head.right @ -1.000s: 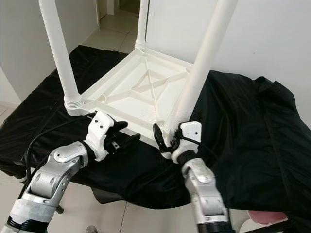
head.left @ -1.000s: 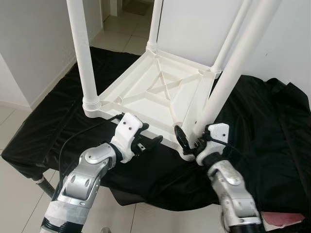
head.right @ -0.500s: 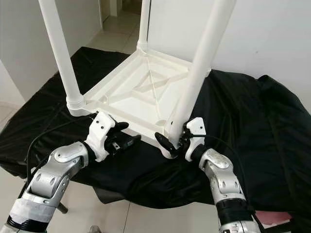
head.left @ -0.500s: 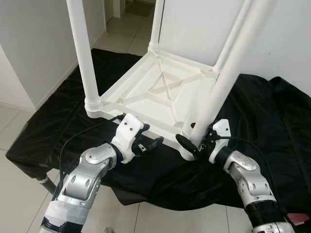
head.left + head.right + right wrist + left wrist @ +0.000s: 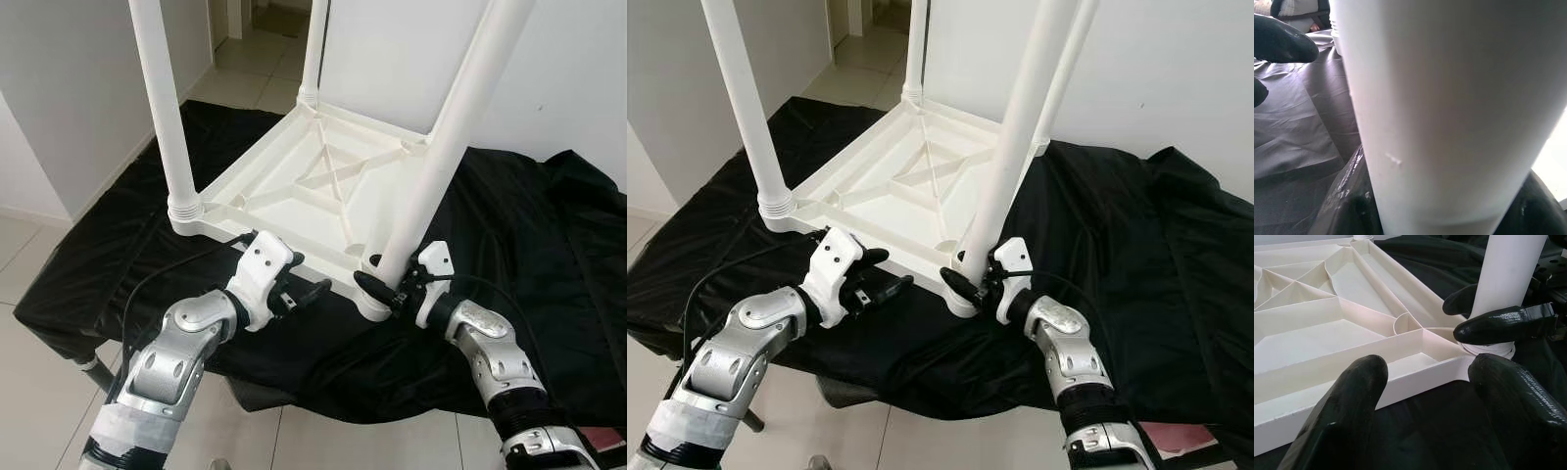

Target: Building children table

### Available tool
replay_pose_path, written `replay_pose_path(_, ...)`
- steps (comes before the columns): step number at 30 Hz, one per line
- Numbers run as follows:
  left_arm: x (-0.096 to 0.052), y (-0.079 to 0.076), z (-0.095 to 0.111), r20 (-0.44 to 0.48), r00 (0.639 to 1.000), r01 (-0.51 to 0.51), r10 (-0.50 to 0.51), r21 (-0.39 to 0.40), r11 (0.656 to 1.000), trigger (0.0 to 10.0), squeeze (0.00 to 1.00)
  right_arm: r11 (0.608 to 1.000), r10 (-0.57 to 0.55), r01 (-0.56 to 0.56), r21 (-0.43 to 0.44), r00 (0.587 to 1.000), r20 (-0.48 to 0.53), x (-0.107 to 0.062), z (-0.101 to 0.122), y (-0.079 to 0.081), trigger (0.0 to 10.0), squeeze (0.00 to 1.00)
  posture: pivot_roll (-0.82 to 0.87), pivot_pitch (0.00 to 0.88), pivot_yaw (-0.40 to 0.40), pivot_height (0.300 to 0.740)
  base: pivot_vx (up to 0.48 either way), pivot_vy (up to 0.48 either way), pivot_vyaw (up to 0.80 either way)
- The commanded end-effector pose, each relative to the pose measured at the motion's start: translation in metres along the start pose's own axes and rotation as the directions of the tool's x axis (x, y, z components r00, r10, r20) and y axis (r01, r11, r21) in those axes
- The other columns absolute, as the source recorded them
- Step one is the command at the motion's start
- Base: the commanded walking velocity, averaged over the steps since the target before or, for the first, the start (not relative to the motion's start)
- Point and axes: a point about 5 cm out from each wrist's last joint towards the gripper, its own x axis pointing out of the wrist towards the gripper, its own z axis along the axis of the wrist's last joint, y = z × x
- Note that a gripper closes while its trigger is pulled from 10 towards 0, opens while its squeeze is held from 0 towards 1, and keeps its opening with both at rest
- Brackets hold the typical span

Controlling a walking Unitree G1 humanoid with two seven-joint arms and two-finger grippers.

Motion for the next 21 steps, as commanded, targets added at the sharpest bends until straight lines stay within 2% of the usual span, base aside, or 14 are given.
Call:
replay_pose_path(1,0.002,0.000,0.002,0.003,1.000,-0.003,0.003,0.024,1.000,10.0,0.00,1.000,0.029,-0.029,0.010,1.000,-0.010,0.001,-0.004,0.003,0.0,0.00,0.06,0.000,-0.085,0.740,0.000,0.000,0.00)
replay_pose_path(2,0.002,0.000,0.001,0.003,1.000,-0.003,0.003,0.023,1.000,10.0,0.00,1.000,0.029,-0.029,0.008,1.000,-0.008,0.001,-0.004,0.004,0.0,0.00,0.06,0.000,-0.088,0.740,0.000,0.000,0.00)
replay_pose_path(3,0.003,0.000,0.001,0.004,1.000,-0.005,0.005,0.024,1.000,10.0,0.00,1.000,0.020,-0.020,0.016,1.000,-0.004,0.001,-0.004,0.004,2.4,0.00,0.06,0.000,-0.090,0.740,0.000,0.000,0.00)
replay_pose_path(5,0.003,0.000,0.001,0.004,1.000,-0.007,0.006,0.025,1.000,10.0,0.00,1.000,0.012,-0.012,0.021,1.000,-0.002,0.001,-0.004,0.004,2.4,0.00,0.06,0.000,-0.090,0.740,0.000,0.000,0.00)
replay_pose_path(6,0.003,0.000,0.001,0.006,1.000,-0.010,0.010,0.025,1.000,10.0,0.00,0.999,-0.016,0.015,0.035,1.000,0.014,0.001,-0.002,0.005,10.0,0.00,0.06,0.000,-0.090,0.740,0.000,0.000,0.00)
replay_pose_path(12,0.006,-0.002,0.003,0.017,1.000,-0.019,0.019,0.018,1.000,10.0,0.00,0.988,-0.151,0.152,-0.008,0.987,0.051,0.002,0.004,0.008,10.0,0.00,0.07,0.000,-0.099,0.740,0.000,0.000,0.00)
replay_pose_path(13,0.008,-0.003,0.004,0.022,1.000,-0.020,0.019,0.016,1.000,10.0,0.00,0.978,-0.207,0.207,0.013,0.977,0.054,0.004,0.003,0.009,10.0,0.00,0.07,0.000,-0.100,0.740,0.000,0.000,0.00)
replay_pose_path(17,0.009,-0.005,0.005,0.027,0.999,-0.020,0.020,0.014,1.000,10.0,0.00,0.964,-0.266,0.263,0.046,0.962,0.056,0.005,0.003,0.010,10.0,0.00,0.07,0.000,-0.100,0.740,0.000,0.000,0.00)
replay_pose_path(19,0.009,-0.004,0.004,0.025,0.999,-0.025,0.025,0.013,1.000,10.0,0.00,0.937,-0.344,0.335,0.102,0.935,0.091,0.007,0.005,0.015,10.0,0.00,0.09,0.000,-0.115,0.740,0.000,0.000,0.00)
replay_pose_path(20,0.009,-0.004,0.004,0.025,0.999,-0.025,0.025,0.013,1.000,10.0,0.00,0.937,-0.344,0.335,0.102,0.935,0.091,0.007,0.005,0.015,10.0,0.00,0.09,0.000,-0.115,0.740,0.000,0.000,0.00)
replay_pose_path(21,0.008,-0.003,0.003,0.022,0.999,-0.031,0.031,0.004,0.999,10.0,0.00,0.913,-0.403,0.391,0.115,0.909,0.107,0.008,0.006,0.019,10.0,0.00,0.09,0.000,-0.114,0.740,0.000,0.000,0.00)
